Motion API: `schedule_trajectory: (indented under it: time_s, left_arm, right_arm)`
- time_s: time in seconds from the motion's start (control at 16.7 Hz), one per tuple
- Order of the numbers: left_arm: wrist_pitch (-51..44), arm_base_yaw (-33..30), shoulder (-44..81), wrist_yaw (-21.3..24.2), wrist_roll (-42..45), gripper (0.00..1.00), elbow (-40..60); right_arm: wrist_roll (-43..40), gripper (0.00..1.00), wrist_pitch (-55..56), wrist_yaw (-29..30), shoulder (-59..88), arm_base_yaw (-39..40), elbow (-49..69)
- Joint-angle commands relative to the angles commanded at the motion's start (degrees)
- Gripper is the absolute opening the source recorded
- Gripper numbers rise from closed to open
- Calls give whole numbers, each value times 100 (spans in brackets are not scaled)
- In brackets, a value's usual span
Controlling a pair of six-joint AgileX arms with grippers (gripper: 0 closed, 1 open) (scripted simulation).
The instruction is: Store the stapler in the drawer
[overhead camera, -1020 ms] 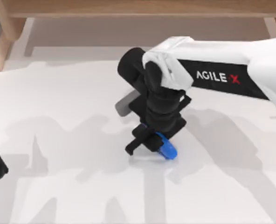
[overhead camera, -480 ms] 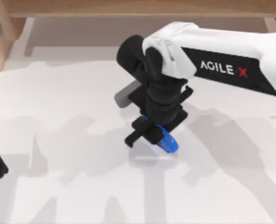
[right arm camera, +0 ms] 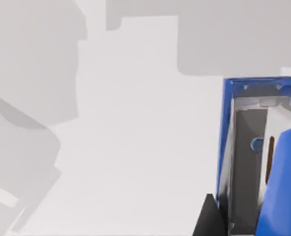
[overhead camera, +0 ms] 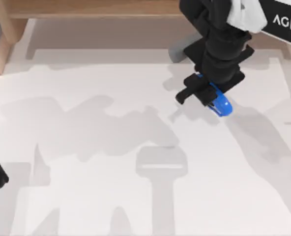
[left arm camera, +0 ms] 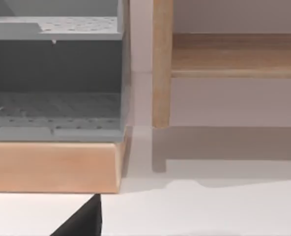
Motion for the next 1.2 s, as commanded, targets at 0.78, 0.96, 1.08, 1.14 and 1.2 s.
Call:
schedule_trajectory:
  time_s: [0.78,0.96,1.08,1.14,1.2]
  left_arm:
    - [0,0,0,0,0,100,0]
    - [0,0,0,0,0,100,0]
    - [0,0,0,0,0,100,0]
    - [0,0,0,0,0,100,0]
    - [0,0,0,0,0,100,0]
  right_arm:
    - [-1349,0,-1183,553,402,-4098,2281]
    - [-1390,0,-1117,288,1058,-4560,2856]
    - [-1355,0,-1145,74,1544,-4768,3076]
    - [-1324,0,-1183,-30,1775,-4839,3140]
    - [-1289,0,-1230,-126,1985,-4886,3179]
